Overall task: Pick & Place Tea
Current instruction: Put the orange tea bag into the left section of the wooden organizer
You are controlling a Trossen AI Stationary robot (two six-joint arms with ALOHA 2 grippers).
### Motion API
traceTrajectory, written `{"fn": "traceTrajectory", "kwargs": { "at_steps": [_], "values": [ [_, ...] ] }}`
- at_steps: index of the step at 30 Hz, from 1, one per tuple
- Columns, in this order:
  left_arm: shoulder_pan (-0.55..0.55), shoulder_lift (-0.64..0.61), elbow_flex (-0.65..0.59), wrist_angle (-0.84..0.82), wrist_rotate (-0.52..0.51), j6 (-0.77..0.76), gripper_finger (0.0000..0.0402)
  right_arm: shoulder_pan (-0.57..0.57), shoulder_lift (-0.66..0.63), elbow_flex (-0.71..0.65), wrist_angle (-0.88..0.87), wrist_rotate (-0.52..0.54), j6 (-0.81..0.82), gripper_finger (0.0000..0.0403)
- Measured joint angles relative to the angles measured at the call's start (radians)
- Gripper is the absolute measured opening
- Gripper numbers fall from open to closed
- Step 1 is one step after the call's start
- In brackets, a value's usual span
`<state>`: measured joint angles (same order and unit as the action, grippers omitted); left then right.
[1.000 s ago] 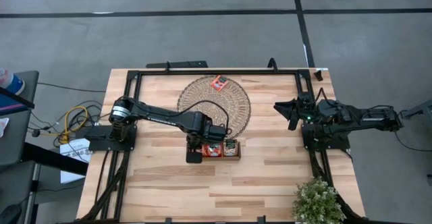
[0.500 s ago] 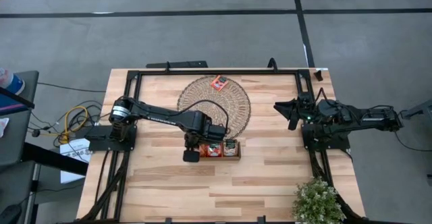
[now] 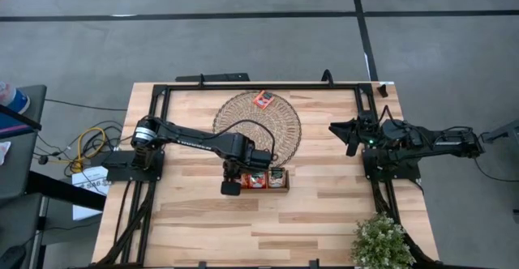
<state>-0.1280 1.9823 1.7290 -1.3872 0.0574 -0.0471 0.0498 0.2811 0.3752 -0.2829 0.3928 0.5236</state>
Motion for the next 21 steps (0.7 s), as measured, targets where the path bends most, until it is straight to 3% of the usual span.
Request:
{"fn": "traceTrajectory", "kwargs": {
  "at_steps": [21],
  "values": [
    [-0.001, 0.0, 0.0, -0.045, -0.017, 0.046, 0.0, 0.0, 0.0, 0.0, 0.0, -0.001, 0.0, 0.0098]
  ]
}}
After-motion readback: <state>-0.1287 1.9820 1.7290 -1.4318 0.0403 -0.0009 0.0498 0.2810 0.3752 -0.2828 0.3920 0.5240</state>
